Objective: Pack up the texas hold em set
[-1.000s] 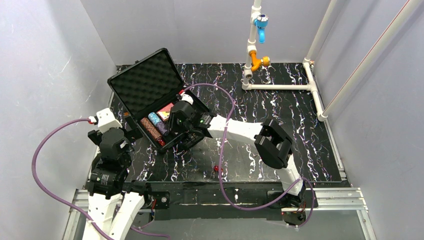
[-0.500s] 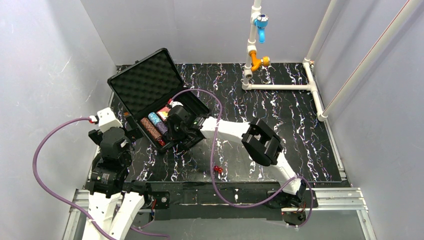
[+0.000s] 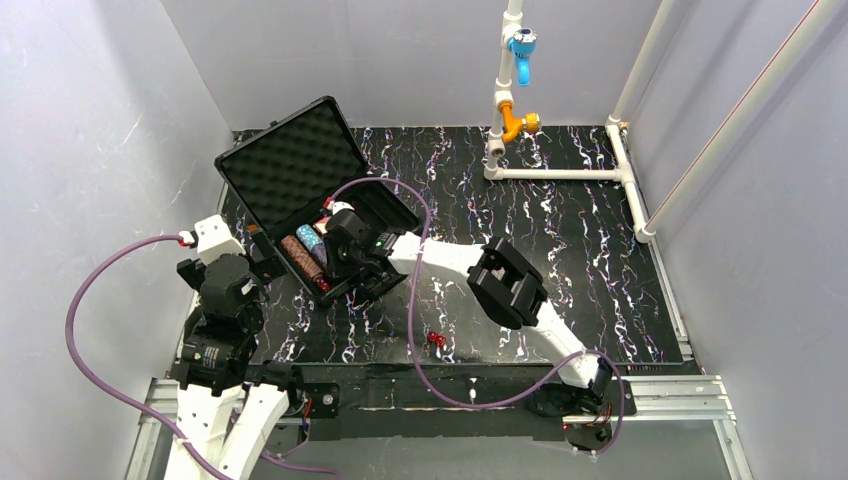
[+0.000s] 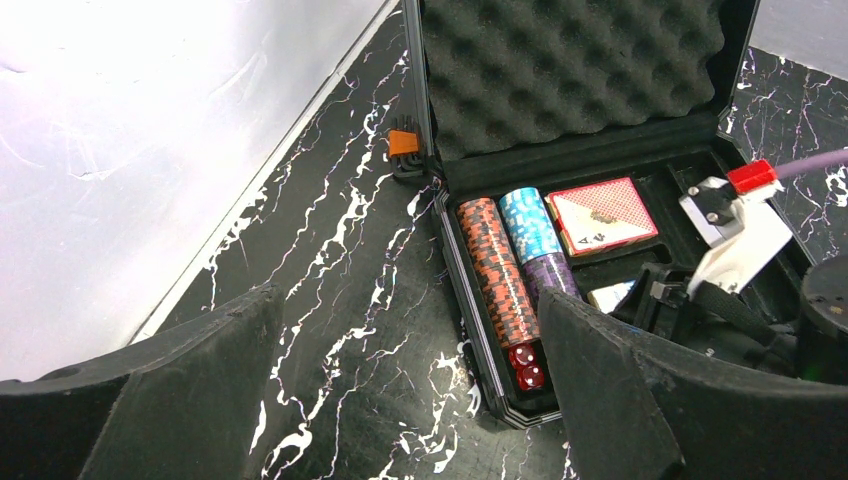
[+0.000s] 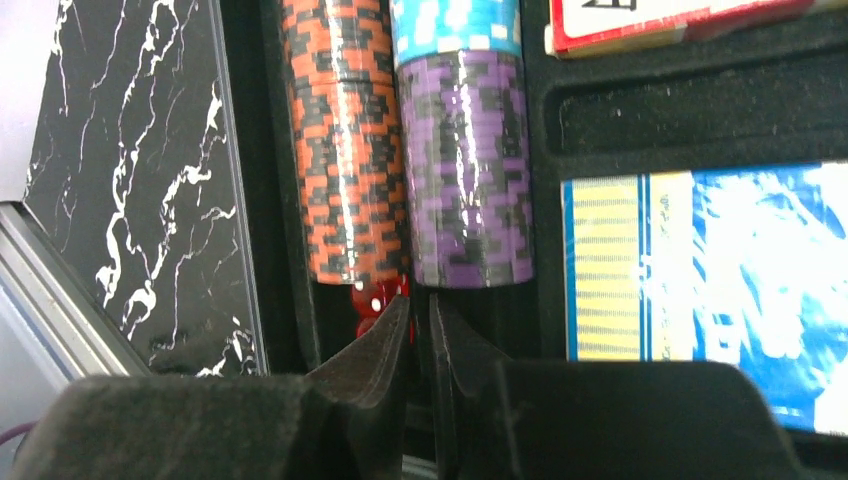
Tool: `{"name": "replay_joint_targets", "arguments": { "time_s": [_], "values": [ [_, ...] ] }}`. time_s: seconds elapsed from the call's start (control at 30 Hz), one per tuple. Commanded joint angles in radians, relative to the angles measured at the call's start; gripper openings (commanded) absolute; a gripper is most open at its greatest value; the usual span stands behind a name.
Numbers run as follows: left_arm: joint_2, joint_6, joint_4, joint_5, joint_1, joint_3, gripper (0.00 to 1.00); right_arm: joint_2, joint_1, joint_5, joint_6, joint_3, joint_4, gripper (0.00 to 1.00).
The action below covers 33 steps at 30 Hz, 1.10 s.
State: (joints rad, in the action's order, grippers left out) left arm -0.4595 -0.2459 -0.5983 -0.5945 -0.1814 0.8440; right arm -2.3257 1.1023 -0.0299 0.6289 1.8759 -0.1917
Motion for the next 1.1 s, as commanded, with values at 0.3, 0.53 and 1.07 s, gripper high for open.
{"name": "replay_joint_targets", "arguments": {
  "time_s": [0.3, 0.53, 1.07],
  "values": [
    [-0.012, 0.011, 0.027, -0.011, 0.0, -0.011, 0.97, -0.088, -0.019, -0.002, -0.057, 0.193, -0.031, 0.2],
    [-0.011, 0.014, 0.028, -0.011, 0.001, -0.012, 0.97, 0.027, -0.019, 0.022, -0.105, 0.11, -0.038, 0.26],
    [-0.018, 0.016, 0.029, -0.005, 0.0, -0.013, 0.96, 0.464, -0.019, -0.136, -0.295, -0.162, -0.08, 0.63]
  ]
}}
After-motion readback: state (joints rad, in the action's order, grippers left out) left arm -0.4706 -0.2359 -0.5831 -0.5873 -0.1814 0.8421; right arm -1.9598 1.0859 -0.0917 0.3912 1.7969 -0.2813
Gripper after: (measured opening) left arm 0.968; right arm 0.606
